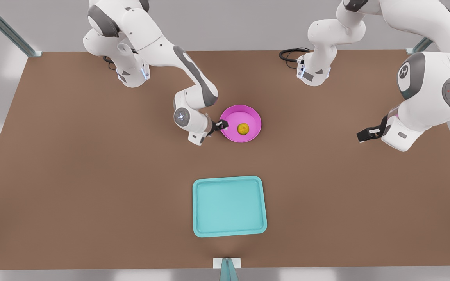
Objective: Place the orange on the plate with the left arm and the plate on the tray with the right arm
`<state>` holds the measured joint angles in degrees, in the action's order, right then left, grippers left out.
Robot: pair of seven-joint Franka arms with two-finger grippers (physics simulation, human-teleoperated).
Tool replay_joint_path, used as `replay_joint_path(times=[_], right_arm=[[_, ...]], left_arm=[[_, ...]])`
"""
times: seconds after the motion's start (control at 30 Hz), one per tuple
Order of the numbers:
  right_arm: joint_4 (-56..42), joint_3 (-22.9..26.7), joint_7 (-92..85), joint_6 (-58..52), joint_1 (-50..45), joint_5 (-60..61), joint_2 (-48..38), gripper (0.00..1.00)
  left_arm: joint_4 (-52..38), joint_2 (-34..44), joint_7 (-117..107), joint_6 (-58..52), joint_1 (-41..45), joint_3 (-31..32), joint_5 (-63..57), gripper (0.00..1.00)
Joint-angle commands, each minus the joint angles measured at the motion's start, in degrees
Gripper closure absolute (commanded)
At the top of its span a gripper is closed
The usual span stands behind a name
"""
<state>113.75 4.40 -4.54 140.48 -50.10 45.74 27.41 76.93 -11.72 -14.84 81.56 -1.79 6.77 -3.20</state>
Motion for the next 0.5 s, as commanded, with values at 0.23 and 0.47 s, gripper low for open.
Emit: replay_joint_path(times=[0.23,0.47], right_arm=[[-1.7,-2.5,-7.0,1.9,-0.4,0.4,4.1,0.00],[-2.9,-4.1,-7.1,1.8,-0.4,0.3,6.1,0.06]], left_arm=[[0.0,0.0,7.3,0.1,0.0,0.0,-0.5,0.00],[0.0,0.0,7.3,0.2,0.0,0.0,-0.5,0.00]])
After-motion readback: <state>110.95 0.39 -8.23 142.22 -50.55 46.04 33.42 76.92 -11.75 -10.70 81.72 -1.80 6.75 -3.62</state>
